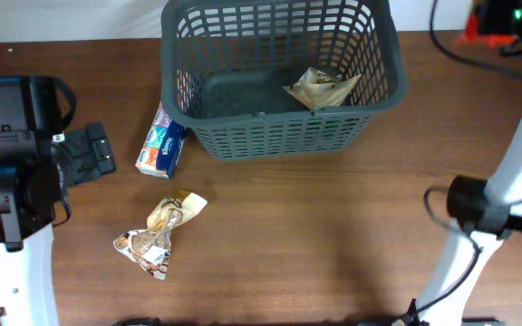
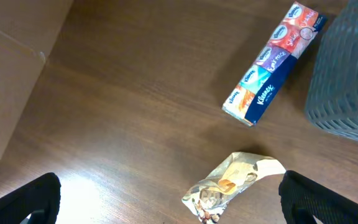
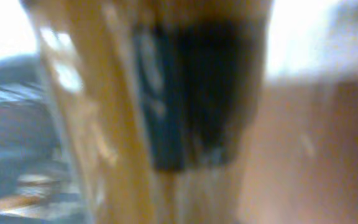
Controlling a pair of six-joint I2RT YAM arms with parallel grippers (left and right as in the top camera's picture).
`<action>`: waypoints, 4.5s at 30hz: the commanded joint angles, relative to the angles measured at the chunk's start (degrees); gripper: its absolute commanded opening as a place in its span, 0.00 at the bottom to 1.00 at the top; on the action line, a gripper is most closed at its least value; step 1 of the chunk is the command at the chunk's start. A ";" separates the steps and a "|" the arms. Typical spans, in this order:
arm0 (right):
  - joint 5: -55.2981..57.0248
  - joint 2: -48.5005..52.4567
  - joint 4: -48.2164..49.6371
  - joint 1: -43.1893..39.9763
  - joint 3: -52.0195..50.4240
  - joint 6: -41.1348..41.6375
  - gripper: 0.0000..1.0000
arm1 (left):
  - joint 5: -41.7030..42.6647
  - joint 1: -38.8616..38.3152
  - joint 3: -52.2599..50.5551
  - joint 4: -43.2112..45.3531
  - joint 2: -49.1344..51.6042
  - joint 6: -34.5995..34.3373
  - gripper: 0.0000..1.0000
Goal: Pack container
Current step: 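Lift the pasta packet and carry it over the basket, then drop the pasta packet into the basket and withdraw the right gripper, then move the left gripper forward toward the brown paper snack bag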
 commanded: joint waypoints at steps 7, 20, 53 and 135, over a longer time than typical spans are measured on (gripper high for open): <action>-6.12 -8.96 8.04 22.01 2.14 -3.58 0.04 | 0.44 0.24 0.20 -0.72 0.20 -0.55 0.99; 0.37 -4.07 9.68 30.64 -18.34 -23.30 0.04 | 0.42 0.24 0.20 -2.69 0.20 -0.55 0.99; 0.96 -4.07 22.21 26.34 -48.98 -59.21 0.04 | 0.44 0.24 0.20 -2.69 0.20 -0.55 0.99; 21.55 -7.56 -9.79 -11.26 -43.25 3.32 0.99 | 27.23 0.17 -9.27 -6.91 4.44 4.20 0.99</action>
